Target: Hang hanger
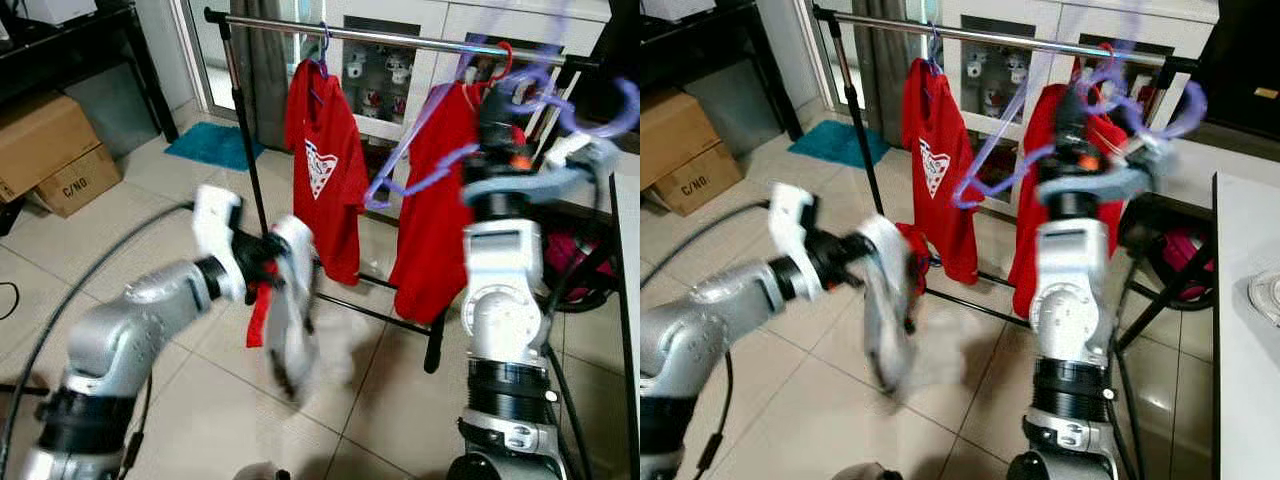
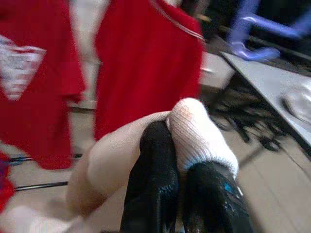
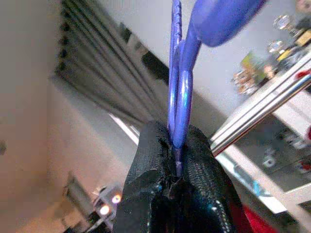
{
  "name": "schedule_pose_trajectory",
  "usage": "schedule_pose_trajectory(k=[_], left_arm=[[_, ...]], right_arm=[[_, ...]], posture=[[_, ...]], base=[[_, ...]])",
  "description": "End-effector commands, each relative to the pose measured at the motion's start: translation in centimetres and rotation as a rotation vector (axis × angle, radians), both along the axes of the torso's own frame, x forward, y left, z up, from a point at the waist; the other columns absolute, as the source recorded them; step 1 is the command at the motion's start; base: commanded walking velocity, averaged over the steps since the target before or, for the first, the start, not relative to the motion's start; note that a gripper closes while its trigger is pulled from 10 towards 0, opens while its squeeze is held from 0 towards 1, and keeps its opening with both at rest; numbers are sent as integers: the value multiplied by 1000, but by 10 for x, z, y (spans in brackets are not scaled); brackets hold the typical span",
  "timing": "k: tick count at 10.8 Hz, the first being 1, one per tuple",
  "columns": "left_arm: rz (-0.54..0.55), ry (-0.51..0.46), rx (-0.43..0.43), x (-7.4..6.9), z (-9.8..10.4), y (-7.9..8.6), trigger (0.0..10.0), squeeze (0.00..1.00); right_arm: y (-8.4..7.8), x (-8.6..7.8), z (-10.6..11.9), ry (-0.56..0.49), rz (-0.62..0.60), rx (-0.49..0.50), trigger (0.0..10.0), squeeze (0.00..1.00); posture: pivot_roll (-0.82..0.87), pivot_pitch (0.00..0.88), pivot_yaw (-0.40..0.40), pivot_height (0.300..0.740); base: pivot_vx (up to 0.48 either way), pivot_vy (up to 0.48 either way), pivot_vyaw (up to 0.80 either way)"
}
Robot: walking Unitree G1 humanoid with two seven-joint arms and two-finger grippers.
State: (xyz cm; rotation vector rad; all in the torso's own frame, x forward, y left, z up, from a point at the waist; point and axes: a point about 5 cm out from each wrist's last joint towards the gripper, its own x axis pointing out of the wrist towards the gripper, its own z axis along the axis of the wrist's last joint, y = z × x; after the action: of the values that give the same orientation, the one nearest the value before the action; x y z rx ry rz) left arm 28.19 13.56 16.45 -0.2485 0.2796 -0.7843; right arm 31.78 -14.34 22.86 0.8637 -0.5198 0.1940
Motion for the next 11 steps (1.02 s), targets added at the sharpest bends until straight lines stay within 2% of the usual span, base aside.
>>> schedule_pose_trajectory(k=[1, 2, 3, 4, 5, 6, 7, 8, 9, 10, 11], left_arm=[[-12, -51, 5, -1, 8, 1, 0, 0], [4, -64, 8, 0, 9, 4, 0, 0], [39, -86, 51, 0, 8, 14, 0, 0], [74, -121, 144, -6, 3, 27, 0, 0], [158, -180, 209, -10, 0, 37, 1725, 0], [250, -200, 197, -12, 0, 40, 10000, 0], [385, -198, 167, -17, -1, 42, 10000, 0], [403, -203, 142, -23, -3, 38, 10000, 0], [428, -194, 155, -22, -11, 34, 10000, 0], [422, -198, 163, -22, -13, 31, 10000, 0], [415, -200, 167, -23, -13, 30, 10000, 0]], right_arm=[[10, 2, 1, 7, 33, -109, 0, 0], [13, 2, -2, 26, 43, -183, 0, 0], [16, 0, -18, 108, 64, -387, 0, 0], [14, -11, -50, 268, 123, -611, 0, 0], [12, -32, -73, 394, 182, -722, 6941, 0], [13, -42, -78, 431, 208, -751, 10000, 0], [14, -53, -79, 447, 189, -779, 10000, 0], [7, -55, -78, 485, 86, -776, 10000, 0], [-2, -57, -77, 488, -6, -763, 10000, 0], [-10, -58, -77, 504, -47, -745, 10000, 0], [-20, -61, -77, 539, -95, -750, 10000, 0]], posture=[[-16, 0, 47, 740], [-16, 0, 47, 740], [-15, 0, 44, 740], [-14, 0, 38, 740], [-19, 0, 35, 740], [-20, 0, 29, 740], [-27, 1, 8, 740], [-38, 6, 7, 740], [-37, 5, -1, 740], [-36, 8, -13, 740], [-50, 11, -4, 740]], base=[[0, 0, 0], [0, 0, 0], [0, 0, 0], [0, 0, 0], [0, 0, 0], [0, 0, 0], [0, 0, 0], [0, 0, -800], [0, 0, 0], [0, 349, 0], [0, 458, -800]])
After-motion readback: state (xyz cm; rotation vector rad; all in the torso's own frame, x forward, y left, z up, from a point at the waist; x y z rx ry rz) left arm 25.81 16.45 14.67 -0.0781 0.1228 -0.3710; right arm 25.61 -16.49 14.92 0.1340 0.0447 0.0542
